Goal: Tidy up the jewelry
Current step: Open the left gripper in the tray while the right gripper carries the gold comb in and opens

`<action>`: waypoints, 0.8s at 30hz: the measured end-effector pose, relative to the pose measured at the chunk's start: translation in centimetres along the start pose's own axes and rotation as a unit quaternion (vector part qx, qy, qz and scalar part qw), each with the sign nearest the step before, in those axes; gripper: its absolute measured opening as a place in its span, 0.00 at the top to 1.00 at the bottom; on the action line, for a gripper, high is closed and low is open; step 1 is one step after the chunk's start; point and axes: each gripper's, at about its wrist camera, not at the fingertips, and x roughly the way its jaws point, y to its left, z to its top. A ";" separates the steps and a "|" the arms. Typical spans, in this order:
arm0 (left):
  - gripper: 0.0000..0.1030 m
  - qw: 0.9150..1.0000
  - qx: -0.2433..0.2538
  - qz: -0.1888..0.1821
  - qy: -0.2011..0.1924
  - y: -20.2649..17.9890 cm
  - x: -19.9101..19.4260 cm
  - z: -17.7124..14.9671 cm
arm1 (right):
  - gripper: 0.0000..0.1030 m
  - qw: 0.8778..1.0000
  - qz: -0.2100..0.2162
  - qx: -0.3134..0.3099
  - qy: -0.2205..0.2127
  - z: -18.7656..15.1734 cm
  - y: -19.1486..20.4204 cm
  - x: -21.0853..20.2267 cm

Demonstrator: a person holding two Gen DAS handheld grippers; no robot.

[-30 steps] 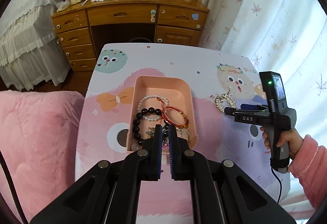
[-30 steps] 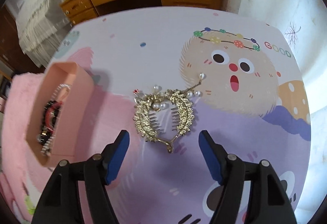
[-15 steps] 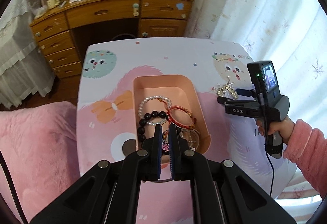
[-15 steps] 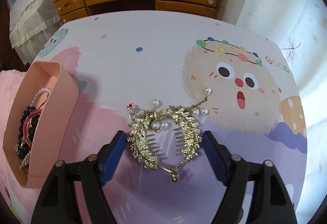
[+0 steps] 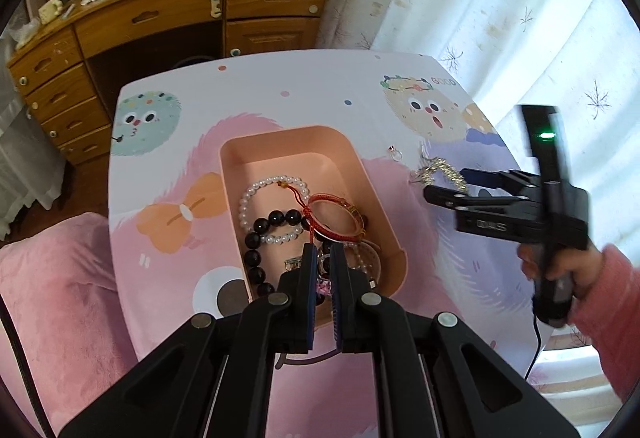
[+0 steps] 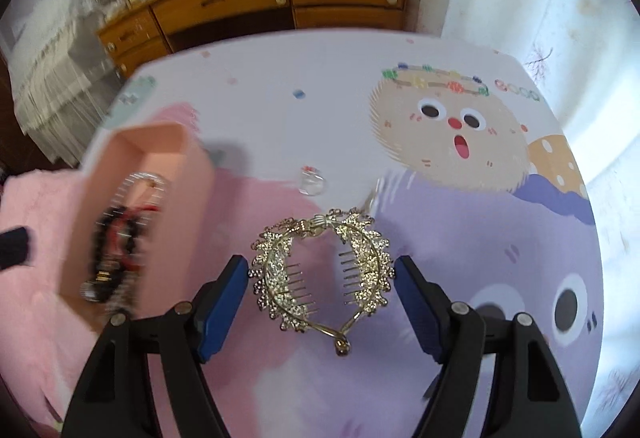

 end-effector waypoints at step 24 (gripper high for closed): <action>0.25 0.999 0.005 0.031 0.022 2.4 -0.1 -2.8 | 0.27 0.985 0.108 -0.022 -0.131 3.5 11.3 -12.2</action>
